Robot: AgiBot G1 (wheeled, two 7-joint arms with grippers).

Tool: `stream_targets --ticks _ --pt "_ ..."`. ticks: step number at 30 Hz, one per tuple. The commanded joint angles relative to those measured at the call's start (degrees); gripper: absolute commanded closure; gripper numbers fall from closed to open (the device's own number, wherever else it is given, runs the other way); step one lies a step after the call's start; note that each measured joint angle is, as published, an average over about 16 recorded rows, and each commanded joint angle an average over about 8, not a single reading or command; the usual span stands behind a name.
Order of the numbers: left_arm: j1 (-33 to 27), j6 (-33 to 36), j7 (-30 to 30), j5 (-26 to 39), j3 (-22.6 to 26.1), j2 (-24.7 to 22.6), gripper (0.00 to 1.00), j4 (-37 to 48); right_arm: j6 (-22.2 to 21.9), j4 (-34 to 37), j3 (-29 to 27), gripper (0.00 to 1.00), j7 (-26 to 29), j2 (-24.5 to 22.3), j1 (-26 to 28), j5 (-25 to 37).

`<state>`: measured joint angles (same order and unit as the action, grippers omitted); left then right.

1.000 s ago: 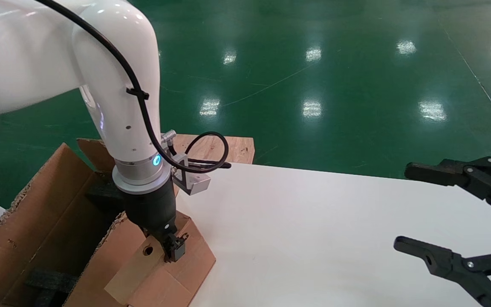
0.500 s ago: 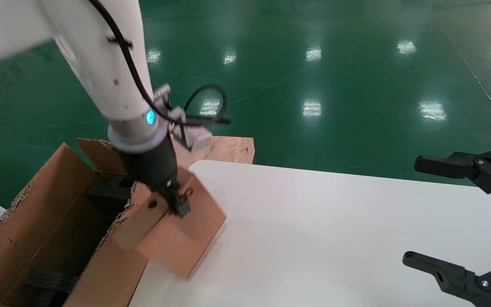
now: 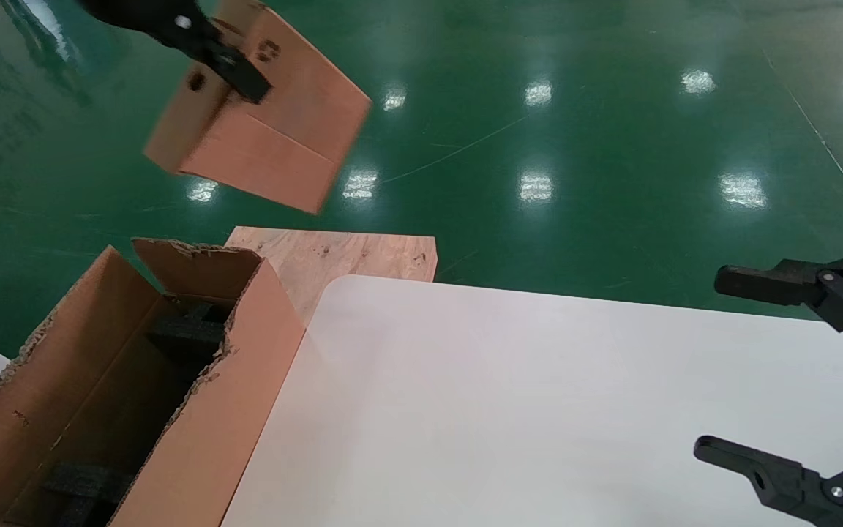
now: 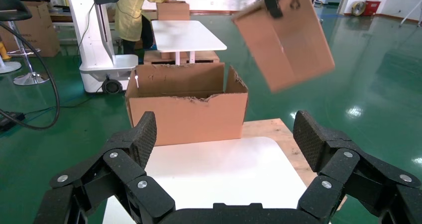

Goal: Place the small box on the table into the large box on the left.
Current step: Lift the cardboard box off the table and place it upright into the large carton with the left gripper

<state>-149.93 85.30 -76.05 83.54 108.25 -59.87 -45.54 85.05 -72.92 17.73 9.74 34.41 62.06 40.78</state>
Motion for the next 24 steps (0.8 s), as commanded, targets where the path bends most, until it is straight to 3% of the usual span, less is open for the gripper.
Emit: stream_targets --ticks 1,6,11,17,24 --pt "-1.81 0.10 3.15 0.82 -0.16 0.88 1.00 2.64 0.00 0.00 0.00 0.00 0.00 0.00 0.00 0.00" --pt "-3.06 0.54 7.40 4.54 1.71 2.35 1.00 7.68 -0.01 0.00 0.01 0.00 -0.01 -0.01 0.00 -0.01" --pt "1.20 2.36 7.56 6.84 4.54 2.89 1.00 10.51 -0.01 0.00 0.02 0.00 -0.01 -0.01 0.01 -0.02" --pt "7.99 4.65 6.96 5.76 6.82 3.07 1.00 13.24 -0.01 0.00 0.04 0.00 -0.02 -0.01 0.01 -0.02" --pt "10.58 5.16 8.41 3.24 8.46 3.18 1.00 15.98 -0.02 0.00 0.05 0.00 -0.02 -0.02 0.01 -0.03"
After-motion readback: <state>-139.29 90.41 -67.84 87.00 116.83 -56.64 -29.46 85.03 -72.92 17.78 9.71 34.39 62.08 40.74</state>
